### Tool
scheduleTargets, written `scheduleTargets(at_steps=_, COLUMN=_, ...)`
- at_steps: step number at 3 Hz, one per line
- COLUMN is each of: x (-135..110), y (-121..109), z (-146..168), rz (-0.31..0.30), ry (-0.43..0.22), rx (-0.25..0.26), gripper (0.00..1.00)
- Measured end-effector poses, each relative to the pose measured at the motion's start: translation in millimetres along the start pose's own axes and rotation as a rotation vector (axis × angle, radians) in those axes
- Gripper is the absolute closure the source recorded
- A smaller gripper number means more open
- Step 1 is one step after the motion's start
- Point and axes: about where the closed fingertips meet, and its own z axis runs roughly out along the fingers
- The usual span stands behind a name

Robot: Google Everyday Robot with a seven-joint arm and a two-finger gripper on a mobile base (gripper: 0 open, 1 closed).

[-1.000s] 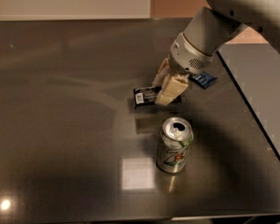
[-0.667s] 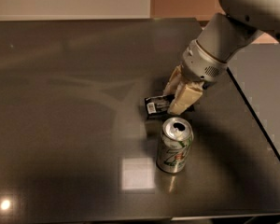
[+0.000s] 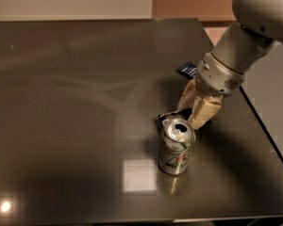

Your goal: Move rxbar chocolate near 7up can

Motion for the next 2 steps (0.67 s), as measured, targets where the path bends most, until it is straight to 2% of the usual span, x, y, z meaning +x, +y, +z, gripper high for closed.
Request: scheduleTargets(at_steps=2, x=6.2, y=23.4, z=8.4, rz=-0.062, ry=0.015, rx=-0.042, gripper=0.38)
